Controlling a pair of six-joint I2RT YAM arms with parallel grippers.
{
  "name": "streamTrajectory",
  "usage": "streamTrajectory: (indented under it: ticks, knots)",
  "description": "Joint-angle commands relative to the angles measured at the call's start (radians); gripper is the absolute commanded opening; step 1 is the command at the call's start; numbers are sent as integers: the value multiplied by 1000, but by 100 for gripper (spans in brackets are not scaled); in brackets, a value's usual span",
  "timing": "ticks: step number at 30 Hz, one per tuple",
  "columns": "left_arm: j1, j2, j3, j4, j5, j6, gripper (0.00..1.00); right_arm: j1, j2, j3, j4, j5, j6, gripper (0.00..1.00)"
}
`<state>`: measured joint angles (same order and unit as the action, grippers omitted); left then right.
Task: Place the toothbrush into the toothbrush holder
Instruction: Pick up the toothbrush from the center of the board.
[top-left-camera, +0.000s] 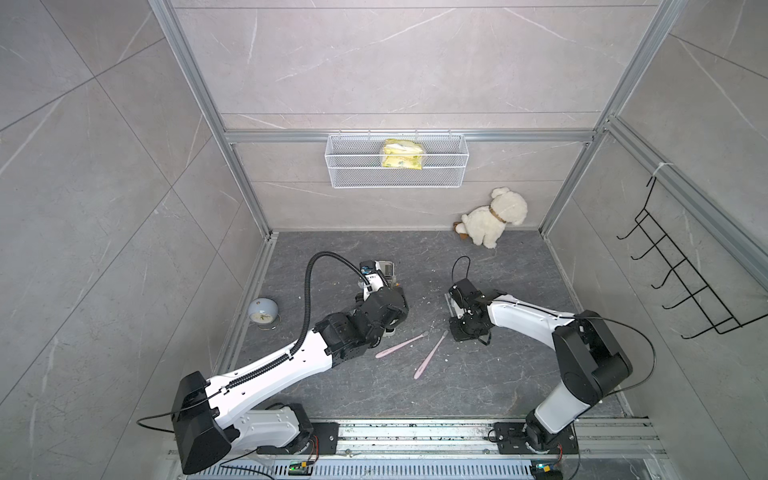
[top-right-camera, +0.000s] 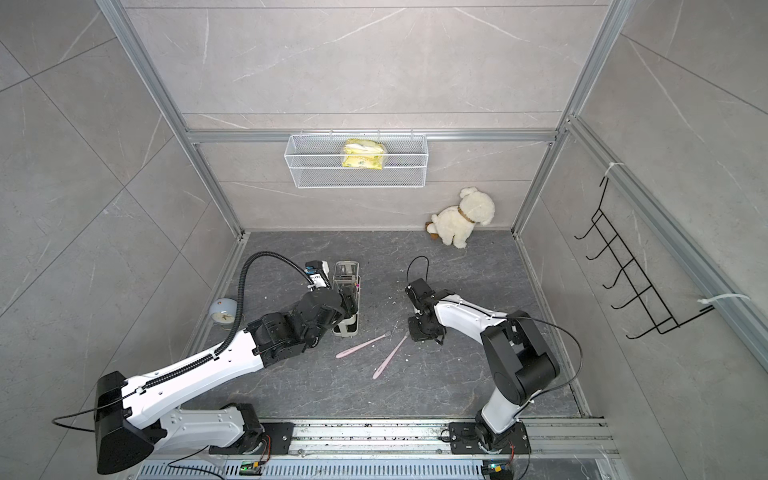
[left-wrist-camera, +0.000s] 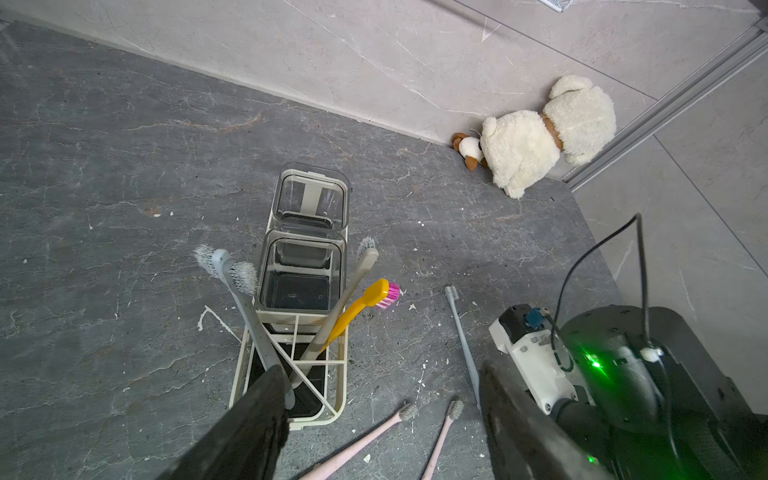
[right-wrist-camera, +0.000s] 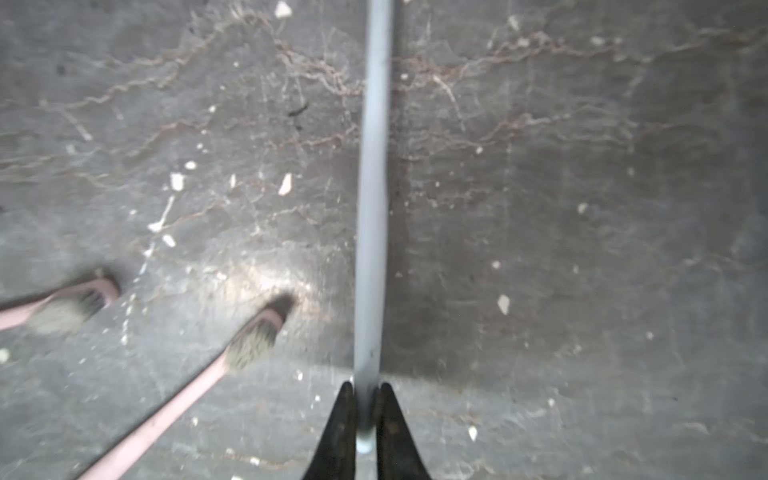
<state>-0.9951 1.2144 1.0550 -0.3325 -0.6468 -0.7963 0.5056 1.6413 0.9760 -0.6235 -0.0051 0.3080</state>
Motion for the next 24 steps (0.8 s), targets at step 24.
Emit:
streamTrajectory:
  ticks: [24]
  knots:
    - [-43, 286, 287, -39, 159, -84, 85, 29, -476, -99, -54, -314, 64, 11]
